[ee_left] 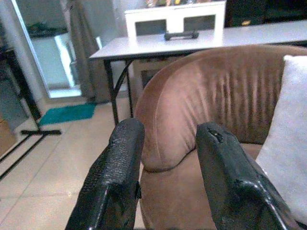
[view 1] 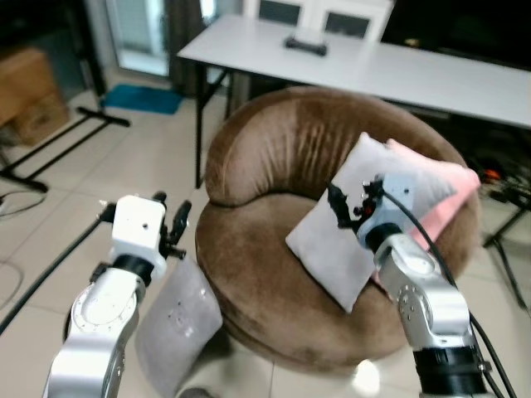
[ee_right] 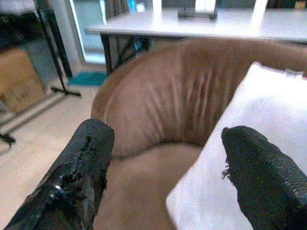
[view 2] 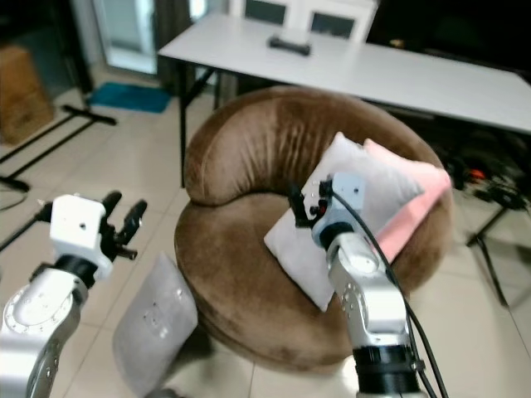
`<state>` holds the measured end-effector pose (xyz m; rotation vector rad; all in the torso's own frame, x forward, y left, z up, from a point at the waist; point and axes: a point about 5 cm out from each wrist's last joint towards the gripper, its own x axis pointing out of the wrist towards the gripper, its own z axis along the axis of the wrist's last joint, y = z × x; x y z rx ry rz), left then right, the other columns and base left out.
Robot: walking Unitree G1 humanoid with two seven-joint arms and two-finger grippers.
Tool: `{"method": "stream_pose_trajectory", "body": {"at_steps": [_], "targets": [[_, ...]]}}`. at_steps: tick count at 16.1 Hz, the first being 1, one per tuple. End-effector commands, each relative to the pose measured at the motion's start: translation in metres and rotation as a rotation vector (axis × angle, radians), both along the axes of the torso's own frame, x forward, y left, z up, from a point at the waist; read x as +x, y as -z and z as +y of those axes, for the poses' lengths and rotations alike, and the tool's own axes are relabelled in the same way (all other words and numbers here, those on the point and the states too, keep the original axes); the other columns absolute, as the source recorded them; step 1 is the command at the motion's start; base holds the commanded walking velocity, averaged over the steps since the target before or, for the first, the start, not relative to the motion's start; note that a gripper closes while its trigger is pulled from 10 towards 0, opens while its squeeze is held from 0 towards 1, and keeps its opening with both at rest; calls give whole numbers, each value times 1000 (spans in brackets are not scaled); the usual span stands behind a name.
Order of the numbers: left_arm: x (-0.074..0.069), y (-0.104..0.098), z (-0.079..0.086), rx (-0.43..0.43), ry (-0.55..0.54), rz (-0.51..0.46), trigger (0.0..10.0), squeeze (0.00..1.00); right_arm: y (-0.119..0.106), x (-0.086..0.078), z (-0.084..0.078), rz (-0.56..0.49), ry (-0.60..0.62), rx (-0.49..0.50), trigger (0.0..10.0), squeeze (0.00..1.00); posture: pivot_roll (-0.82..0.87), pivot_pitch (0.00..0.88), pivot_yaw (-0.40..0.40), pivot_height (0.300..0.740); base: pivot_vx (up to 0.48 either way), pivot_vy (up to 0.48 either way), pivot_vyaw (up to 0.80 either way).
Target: Move the pillow to the sofa from floor
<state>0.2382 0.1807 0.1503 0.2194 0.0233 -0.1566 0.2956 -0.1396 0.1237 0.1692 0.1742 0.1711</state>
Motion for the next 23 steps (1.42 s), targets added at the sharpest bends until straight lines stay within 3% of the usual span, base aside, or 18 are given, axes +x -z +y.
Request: {"method": "stream_pose_trajectory", "body": {"at_steps": [1, 3, 5, 12, 16, 18, 23], "targets": [[1, 1, -1, 2, 4, 4, 10000, 0, -5, 1, -2, -12, 1, 11, 10000, 0, 132, 0, -94, 740, 0, 330, 0], [1, 1, -2, 2, 6, 4, 10000, 0, -5, 1, -2, -9, 4, 11, 10000, 0, 131, 0, -93, 740, 0, 337, 0], [2, 2, -3, -1, 10, 5, 10000, 0, -7, 1, -2, -43, -23, -66, 10000, 0, 124, 0, -89, 740, 0, 322, 309], [3, 3, -3, -4, 1, 10, 10000, 0, -3, -3, 3, -31, -67, -39, 10000, 0, 117, 0, -89, 740, 0, 87, 800], [4, 3, 0, 6, -15, 11, 10000, 0, 3, -3, -4, -7, -16, -59, 10000, 0, 115, 0, -89, 740, 0, 0, 800], [5, 3, 3, 13, -22, 9, 10000, 0, 8, -2, -15, 10, 69, -64, 10000, 0, 115, 0, -89, 740, 0, 0, 0], [8, 3, 2, 12, -15, 3, 10000, 0, 9, -3, -14, 4, 74, -68, 10000, 0, 112, 0, -91, 740, 107, 0, -320]]}}
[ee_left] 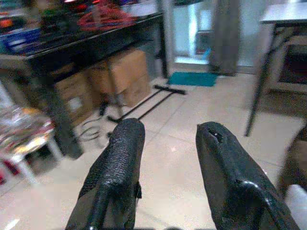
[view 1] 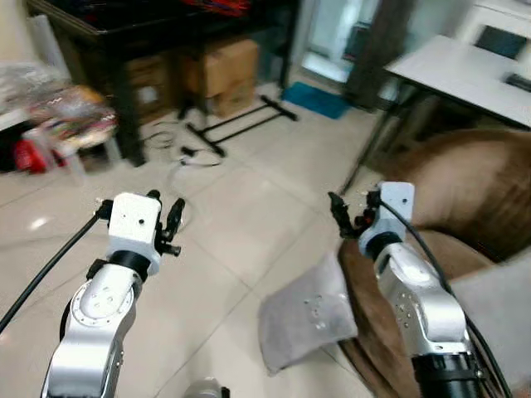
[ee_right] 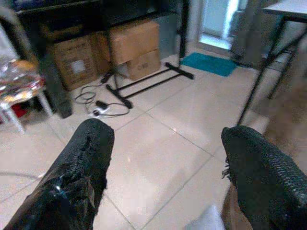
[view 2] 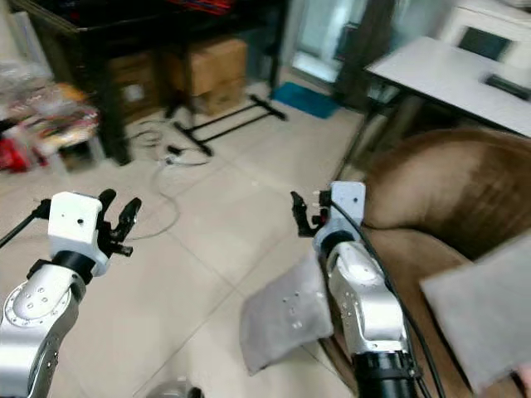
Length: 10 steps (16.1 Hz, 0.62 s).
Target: Move the pillow to the sofa from floor
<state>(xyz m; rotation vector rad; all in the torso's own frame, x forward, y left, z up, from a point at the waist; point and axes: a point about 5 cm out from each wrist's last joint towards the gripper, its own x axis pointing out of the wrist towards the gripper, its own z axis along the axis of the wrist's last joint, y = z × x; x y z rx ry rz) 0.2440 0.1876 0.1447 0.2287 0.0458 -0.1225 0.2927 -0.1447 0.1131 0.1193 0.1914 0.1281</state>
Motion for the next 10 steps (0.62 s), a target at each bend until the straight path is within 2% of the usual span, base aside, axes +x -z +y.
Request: {"method": "stream_pose_trajectory", "body": {"at_steps": [1, 6, 10], "targets": [[3, -2, -5, 3, 17, -17, 10000, 0, -1, 0, -9, -9, 41, -21, 10000, 0, 114, 0, -93, 740, 277, 0, -800], [4, 2, -1, 14, 1, -24, 10000, 0, 14, -3, -15, 34, 87, -24, 10000, 0, 111, 0, -85, 740, 280, 0, 0], [4, 3, -3, 19, 11, -29, 10000, 0, 17, -4, -18, 28, 113, -60, 10000, 0, 111, 0, -85, 740, 279, 0, 0]]}}
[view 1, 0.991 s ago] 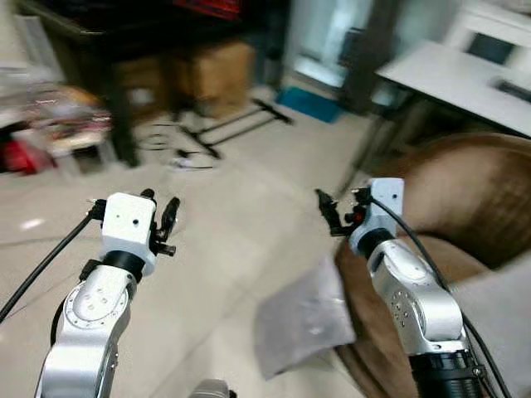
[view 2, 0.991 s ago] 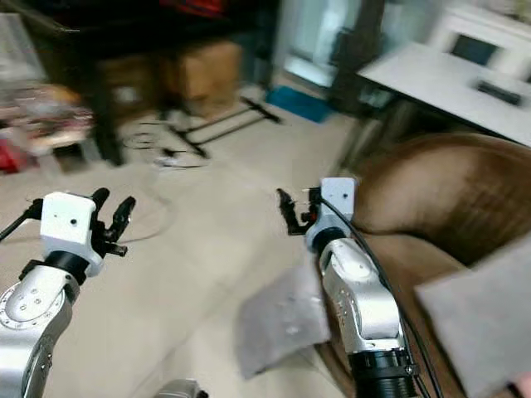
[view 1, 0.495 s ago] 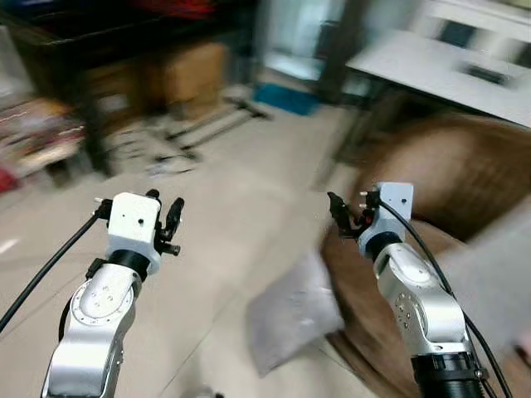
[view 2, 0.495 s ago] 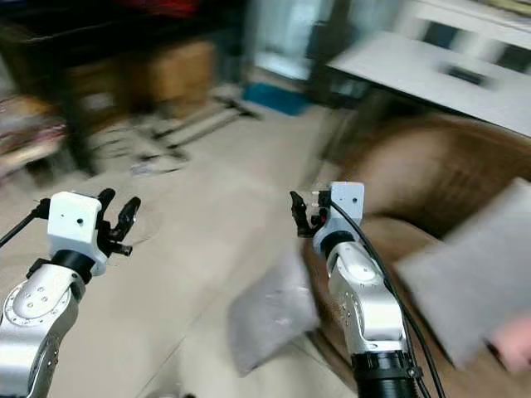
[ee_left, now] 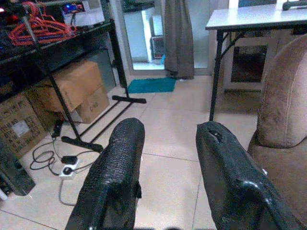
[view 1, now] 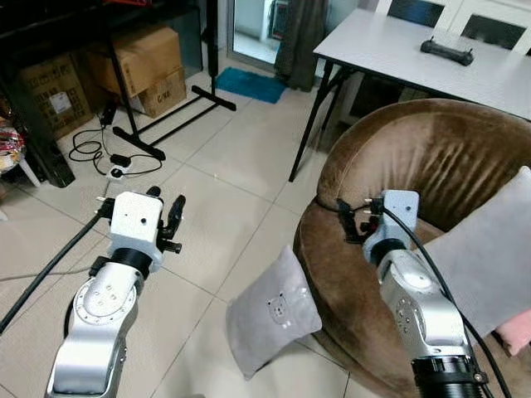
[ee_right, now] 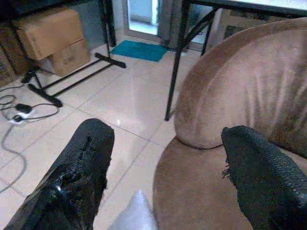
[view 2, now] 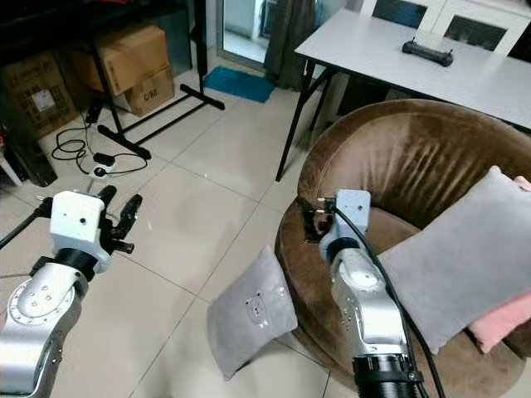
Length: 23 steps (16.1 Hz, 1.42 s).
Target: Move the pillow to the sofa from floor
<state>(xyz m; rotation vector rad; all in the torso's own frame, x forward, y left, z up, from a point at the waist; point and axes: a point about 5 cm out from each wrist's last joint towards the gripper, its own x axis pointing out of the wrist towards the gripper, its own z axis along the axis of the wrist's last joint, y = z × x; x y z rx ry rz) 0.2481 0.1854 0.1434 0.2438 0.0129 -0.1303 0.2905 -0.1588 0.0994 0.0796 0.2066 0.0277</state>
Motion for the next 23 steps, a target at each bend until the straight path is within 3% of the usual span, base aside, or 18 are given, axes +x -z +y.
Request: {"method": "stream_pose_trajectory", "body": {"at_steps": [1, 6, 12, 23], "targets": [[0, 3, -1, 6, 2, 5, 10000, 0, 3, -2, -4, 6, 20, -13, 10000, 0, 112, 0, -86, 740, 281, 0, 0], [0, 3, 0, 13, 13, 8, 10000, 0, 3, 1, -1, -6, 22, -14, 10000, 0, 132, 0, -71, 740, 280, 0, 0], [7, 3, 7, 0, 41, 26, 10000, 0, 3, -4, 2, -40, 50, -28, 10000, 0, 106, 0, 14, 740, 284, 0, 0], [9, 4, 4, -12, 45, 20, 10000, 0, -3, 2, 3, -66, 21, -60, 10000, 0, 107, 0, -15, 740, 283, 0, 0]]}}
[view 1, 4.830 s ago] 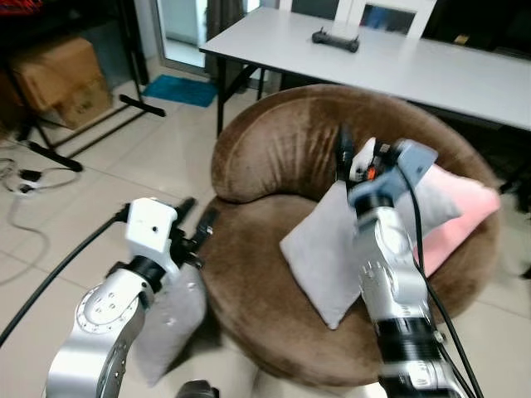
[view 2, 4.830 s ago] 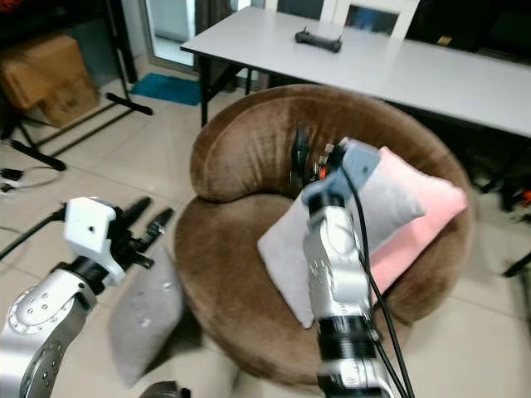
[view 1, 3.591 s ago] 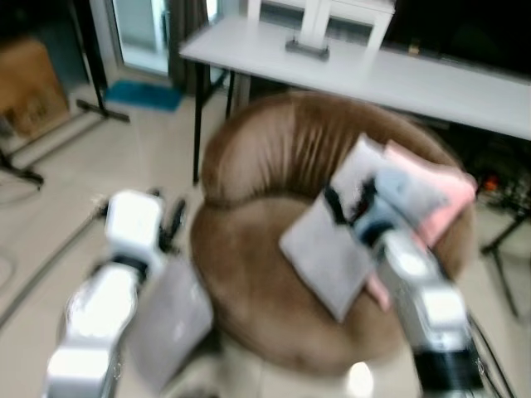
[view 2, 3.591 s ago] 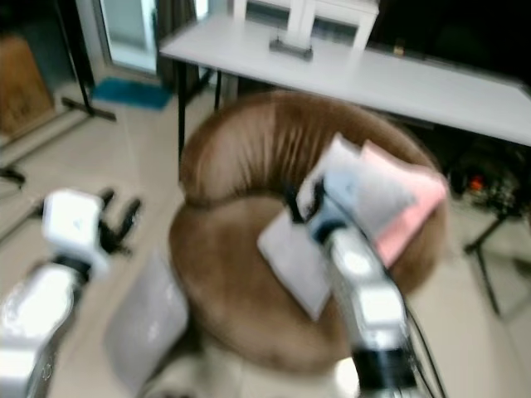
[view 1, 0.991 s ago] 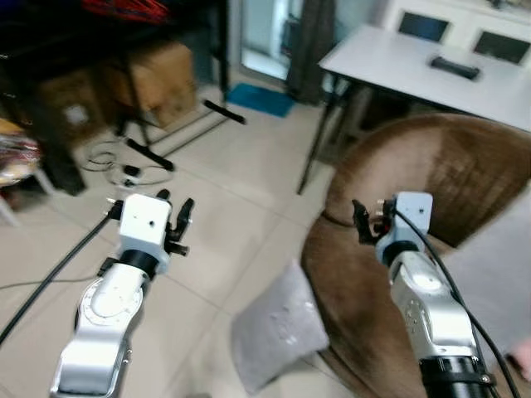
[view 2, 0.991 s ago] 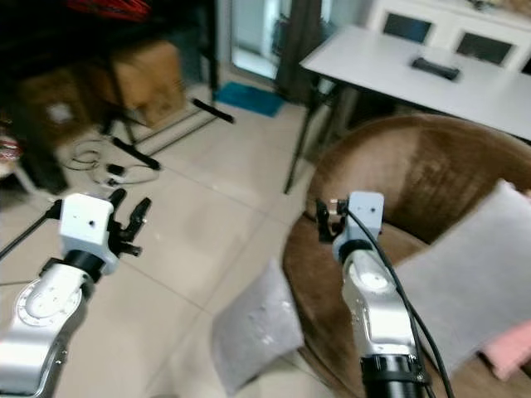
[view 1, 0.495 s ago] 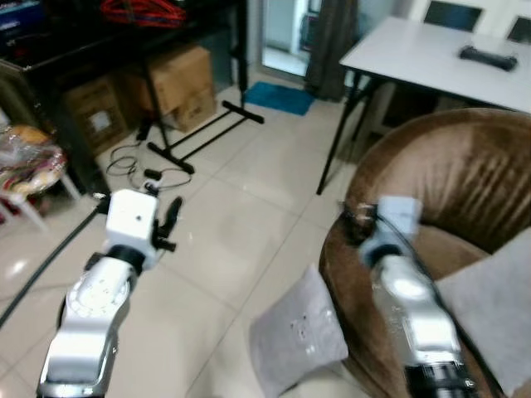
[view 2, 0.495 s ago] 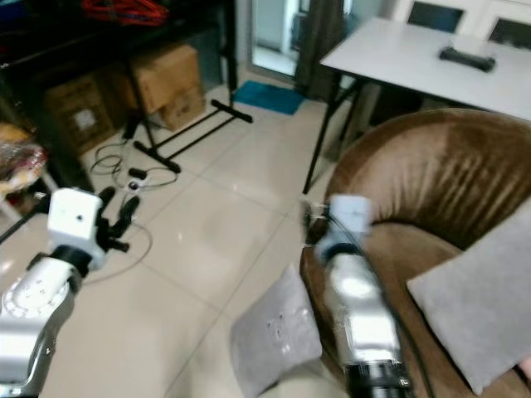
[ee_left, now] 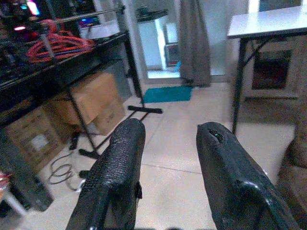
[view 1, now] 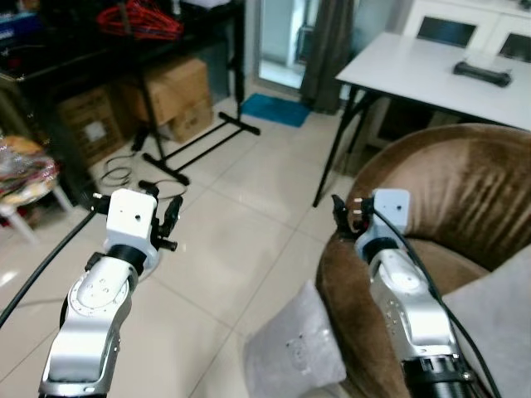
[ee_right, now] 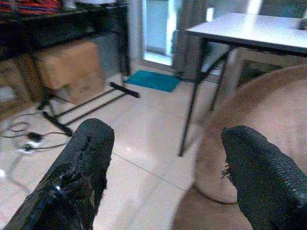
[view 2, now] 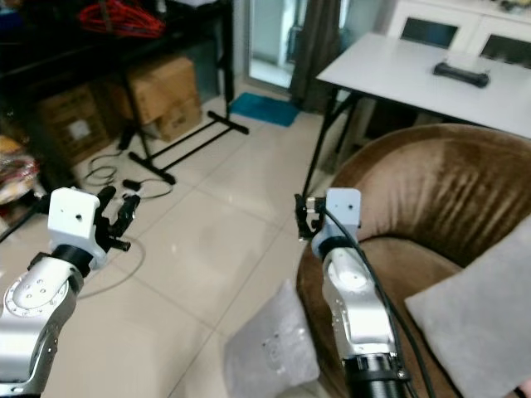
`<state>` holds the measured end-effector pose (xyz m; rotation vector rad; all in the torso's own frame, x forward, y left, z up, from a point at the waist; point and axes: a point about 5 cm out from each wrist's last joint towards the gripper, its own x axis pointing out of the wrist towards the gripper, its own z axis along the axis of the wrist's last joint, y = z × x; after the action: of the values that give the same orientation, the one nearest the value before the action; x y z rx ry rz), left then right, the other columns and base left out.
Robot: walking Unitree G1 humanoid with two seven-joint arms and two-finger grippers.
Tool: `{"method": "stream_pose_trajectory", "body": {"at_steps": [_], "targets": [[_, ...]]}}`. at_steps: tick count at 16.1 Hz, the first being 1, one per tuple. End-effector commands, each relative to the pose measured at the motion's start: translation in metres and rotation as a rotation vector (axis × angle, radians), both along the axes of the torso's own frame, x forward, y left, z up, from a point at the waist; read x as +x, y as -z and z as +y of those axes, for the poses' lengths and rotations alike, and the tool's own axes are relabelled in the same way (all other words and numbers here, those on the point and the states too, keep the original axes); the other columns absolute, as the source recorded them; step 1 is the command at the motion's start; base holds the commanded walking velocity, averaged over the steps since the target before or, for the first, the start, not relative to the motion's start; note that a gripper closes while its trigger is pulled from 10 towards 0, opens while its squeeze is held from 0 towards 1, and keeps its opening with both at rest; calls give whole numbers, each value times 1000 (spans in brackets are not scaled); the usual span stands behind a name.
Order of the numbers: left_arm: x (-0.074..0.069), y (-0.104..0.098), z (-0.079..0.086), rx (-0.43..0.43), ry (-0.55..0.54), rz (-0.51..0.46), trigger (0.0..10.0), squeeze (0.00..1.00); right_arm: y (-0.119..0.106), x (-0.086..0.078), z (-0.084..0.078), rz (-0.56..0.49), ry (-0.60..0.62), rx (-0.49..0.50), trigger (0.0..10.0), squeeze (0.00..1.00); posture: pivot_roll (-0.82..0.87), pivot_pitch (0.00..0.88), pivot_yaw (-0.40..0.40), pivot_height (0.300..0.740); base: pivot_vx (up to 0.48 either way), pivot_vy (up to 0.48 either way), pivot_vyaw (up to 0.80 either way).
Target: Move the pillow to the sofa from floor
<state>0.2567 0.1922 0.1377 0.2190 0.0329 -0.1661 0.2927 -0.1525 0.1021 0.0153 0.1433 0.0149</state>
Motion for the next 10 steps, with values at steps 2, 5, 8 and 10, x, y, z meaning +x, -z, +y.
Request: {"method": "stream_pose_trajectory", "body": {"at_steps": [2, 5, 8, 10], "targets": [[0, -1, -3, 11, 12, -5, 10000, 0, 0, 0, -4, -3, 11, 4, 10000, 0, 107, 0, -15, 740, 281, 0, 0], [1, 1, -3, 50, 11, 3, 10000, 0, -2, 0, -1, 0, -18, 29, 10000, 0, 100, 0, -17, 740, 0, 0, 0], [0, 3, 1, 82, -1, -2, 10000, 0, 1, -1, 2, 8, -29, 62, 10000, 0, 100, 0, -17, 725, 0, 0, 0], [0, 3, 2, 86, -6, -4, 10000, 0, 1, -2, 1, 10, -27, 62, 10000, 0, 100, 0, -17, 710, 0, 0, 0]]}}
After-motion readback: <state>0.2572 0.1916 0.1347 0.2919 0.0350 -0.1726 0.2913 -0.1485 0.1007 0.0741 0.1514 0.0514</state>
